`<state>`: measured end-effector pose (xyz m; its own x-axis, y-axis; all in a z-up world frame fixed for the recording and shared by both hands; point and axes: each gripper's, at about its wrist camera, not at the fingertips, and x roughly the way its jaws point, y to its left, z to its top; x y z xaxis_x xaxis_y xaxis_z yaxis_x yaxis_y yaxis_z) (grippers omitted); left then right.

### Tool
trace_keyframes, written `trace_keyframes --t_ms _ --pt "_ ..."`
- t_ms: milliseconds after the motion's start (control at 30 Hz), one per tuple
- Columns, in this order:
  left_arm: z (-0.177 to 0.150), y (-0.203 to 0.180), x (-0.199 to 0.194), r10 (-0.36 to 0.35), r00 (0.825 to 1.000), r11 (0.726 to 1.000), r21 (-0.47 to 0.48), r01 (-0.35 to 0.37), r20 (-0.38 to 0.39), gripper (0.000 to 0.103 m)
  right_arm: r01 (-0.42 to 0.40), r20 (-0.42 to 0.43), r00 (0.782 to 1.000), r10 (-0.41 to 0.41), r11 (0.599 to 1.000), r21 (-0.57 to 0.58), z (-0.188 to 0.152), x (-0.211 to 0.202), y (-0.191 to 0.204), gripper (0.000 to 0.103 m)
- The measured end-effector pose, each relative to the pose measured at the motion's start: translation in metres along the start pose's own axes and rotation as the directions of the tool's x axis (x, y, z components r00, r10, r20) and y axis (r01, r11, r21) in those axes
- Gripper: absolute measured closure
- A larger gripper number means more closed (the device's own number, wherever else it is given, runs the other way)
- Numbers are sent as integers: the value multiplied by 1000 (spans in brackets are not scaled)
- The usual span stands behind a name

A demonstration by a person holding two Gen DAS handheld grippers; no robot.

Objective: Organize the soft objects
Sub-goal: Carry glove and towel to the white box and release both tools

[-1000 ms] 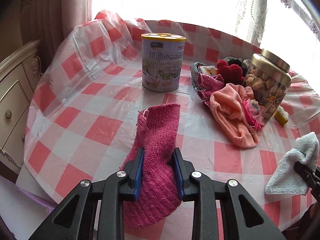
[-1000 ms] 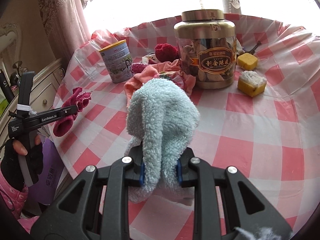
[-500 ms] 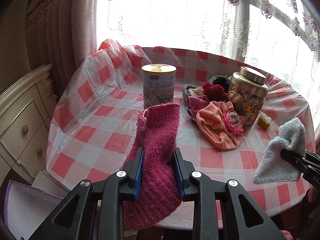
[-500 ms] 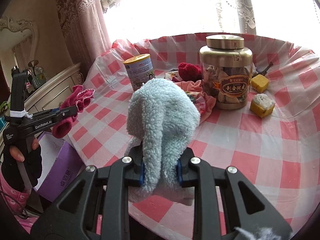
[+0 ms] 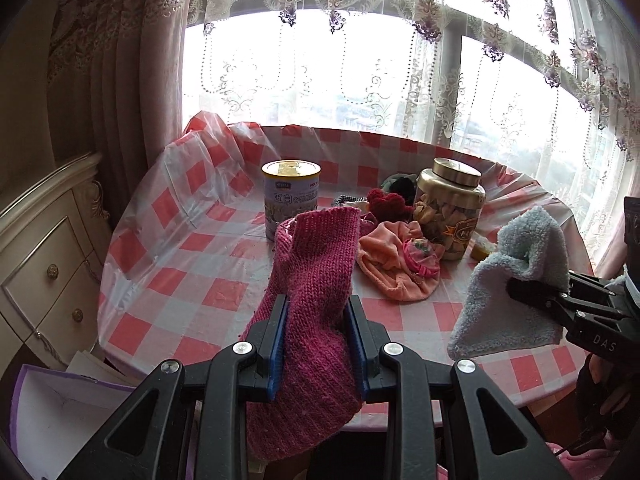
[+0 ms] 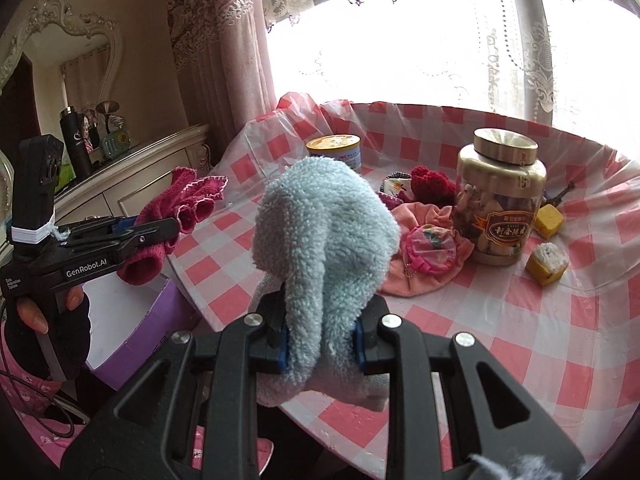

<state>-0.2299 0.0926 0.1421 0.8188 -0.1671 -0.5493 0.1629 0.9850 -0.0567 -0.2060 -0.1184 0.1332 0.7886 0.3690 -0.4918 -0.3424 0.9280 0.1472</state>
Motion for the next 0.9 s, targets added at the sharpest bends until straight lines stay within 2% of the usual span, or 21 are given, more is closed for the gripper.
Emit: trace_keyframes --t_ms 300,500,733,900 --pt "-16 40 -34 52 998 995 -89 -49 30 74 -42 -1 999 42 993 -110 13 2 37 75" --pt "-33 79 -56 139 990 976 -171 -131 36 73 -84 -5 996 85 965 -247 24 6 79 75" --pt "-63 129 -85 300 954 925 -247 -289 6 73 -204 -55 979 198 904 -377 33 26 140 74" --pt "-94 166 -103 386 921 868 -321 -379 -43 73 -323 -127 946 300 826 -462 33 47 191 74"
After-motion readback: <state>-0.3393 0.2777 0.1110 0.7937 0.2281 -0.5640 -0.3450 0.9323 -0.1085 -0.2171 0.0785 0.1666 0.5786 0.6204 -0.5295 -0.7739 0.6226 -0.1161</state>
